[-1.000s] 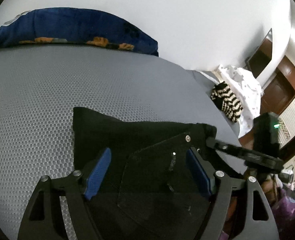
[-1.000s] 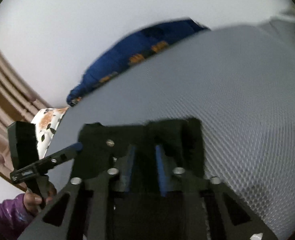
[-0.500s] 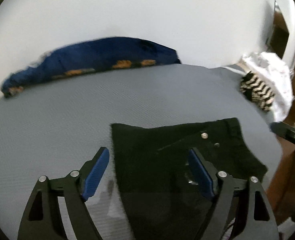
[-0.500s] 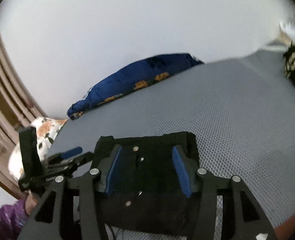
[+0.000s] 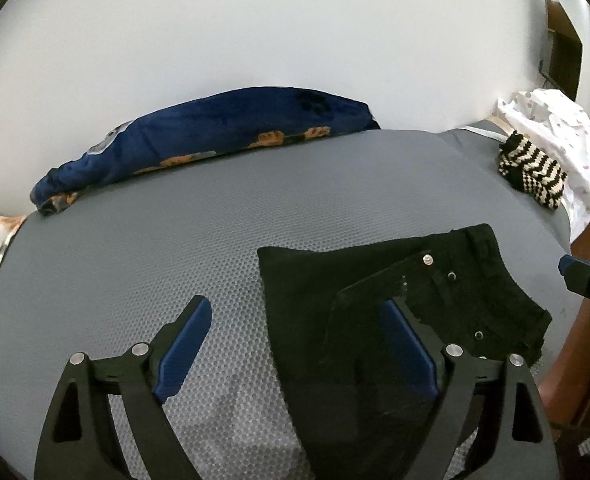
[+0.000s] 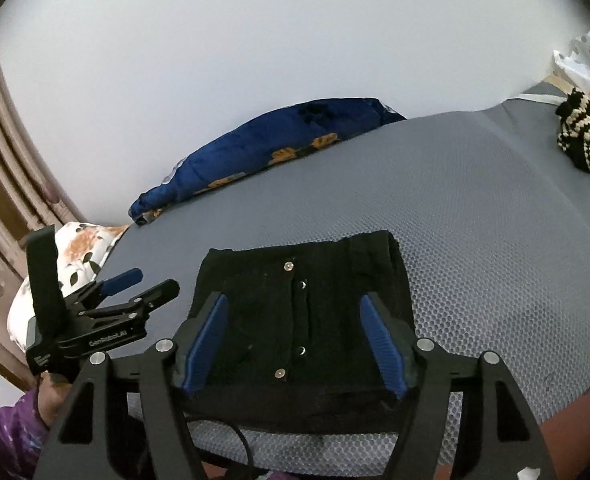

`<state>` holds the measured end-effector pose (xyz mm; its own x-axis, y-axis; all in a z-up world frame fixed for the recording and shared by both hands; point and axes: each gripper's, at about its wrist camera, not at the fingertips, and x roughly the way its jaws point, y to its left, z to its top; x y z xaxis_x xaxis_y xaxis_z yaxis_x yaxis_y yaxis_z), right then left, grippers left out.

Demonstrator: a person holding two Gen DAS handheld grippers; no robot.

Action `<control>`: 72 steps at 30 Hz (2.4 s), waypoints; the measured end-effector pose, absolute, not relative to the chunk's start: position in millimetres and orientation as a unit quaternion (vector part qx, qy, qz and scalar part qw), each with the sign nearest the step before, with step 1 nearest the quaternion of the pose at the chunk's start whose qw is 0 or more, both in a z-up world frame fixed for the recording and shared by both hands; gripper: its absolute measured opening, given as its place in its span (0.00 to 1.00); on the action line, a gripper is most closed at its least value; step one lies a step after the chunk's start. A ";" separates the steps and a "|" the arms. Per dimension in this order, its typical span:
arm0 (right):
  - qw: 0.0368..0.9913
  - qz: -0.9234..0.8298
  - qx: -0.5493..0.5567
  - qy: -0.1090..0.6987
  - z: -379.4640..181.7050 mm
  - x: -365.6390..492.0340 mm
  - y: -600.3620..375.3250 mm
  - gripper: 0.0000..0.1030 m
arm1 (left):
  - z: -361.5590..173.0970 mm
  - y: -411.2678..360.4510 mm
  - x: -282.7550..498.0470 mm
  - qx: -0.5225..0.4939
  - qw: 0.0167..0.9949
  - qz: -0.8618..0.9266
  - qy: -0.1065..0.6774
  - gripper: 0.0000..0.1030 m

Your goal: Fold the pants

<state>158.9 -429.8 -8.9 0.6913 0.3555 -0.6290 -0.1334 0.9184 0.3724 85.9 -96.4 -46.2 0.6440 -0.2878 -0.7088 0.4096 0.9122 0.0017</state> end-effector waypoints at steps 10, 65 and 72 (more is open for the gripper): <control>0.896 0.118 0.182 0.387 -26.3 168.4 -444.8 0.69 | -53.3 -96.9 90.2 0.096 0.902 -0.180 0.380 0.85; 0.796 0.231 0.282 0.484 -115.3 243.9 -490.3 0.85 | -132.0 -74.4 142.7 -0.085 0.793 -0.328 0.507 0.85; 0.798 0.255 0.257 0.482 -115.1 240.3 -484.5 0.78 | -135.8 -91.5 147.4 -0.098 0.755 -0.391 0.517 0.86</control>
